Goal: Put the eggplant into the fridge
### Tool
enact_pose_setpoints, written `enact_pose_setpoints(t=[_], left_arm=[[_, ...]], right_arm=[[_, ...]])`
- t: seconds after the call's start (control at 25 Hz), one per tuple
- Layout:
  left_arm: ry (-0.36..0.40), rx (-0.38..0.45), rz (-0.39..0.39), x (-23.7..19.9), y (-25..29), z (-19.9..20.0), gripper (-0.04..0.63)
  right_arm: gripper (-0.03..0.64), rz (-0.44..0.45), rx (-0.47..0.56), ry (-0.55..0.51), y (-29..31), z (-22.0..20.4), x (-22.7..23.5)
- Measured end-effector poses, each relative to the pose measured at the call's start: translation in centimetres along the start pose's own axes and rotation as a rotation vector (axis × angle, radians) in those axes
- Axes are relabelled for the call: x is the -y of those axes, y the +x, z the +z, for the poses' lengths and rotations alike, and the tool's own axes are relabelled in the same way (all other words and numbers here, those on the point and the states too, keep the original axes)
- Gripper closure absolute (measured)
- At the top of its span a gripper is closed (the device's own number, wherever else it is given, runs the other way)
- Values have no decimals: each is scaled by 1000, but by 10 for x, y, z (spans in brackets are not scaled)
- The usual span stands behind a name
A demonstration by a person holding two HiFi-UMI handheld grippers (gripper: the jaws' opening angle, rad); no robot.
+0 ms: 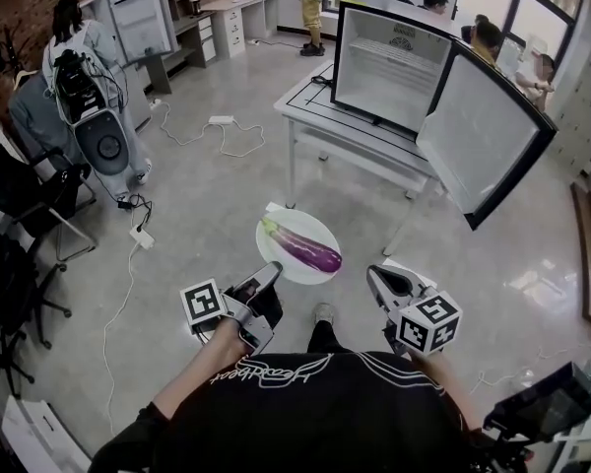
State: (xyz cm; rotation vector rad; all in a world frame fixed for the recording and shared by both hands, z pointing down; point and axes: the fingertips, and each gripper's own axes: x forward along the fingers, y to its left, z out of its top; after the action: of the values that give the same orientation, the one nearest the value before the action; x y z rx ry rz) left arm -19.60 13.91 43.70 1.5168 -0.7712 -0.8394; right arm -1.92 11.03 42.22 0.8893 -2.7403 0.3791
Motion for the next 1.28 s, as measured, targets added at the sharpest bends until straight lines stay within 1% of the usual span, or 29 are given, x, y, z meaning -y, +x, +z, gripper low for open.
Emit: enact_pose_setpoints(t=[0.2,0.32,0.52,0.8,1.0,1.16,1.28], left_arm=[[3,4,20,-5,22,20,577],[4,3,28,-12,45,34,577],[-21,9,45,-29,88,63,577],[-34,13,58,-46,166,114,577],[-47,27,81,-67,225,153,577],[-44,0,80,-72,279,174,577],[-20,-20,66,-68,320,187,577]], right_arm=[[611,10,13,12,24,10,22],[611,13,5,25,42,12,45],[611,19,-11,37,80,22,87],[611,14,-33,56,135,44,161],[611,0,-61,77,169,46,215],[611,-22,-54,83,189,60,260],[611,-30,-30,79,199,75,290]])
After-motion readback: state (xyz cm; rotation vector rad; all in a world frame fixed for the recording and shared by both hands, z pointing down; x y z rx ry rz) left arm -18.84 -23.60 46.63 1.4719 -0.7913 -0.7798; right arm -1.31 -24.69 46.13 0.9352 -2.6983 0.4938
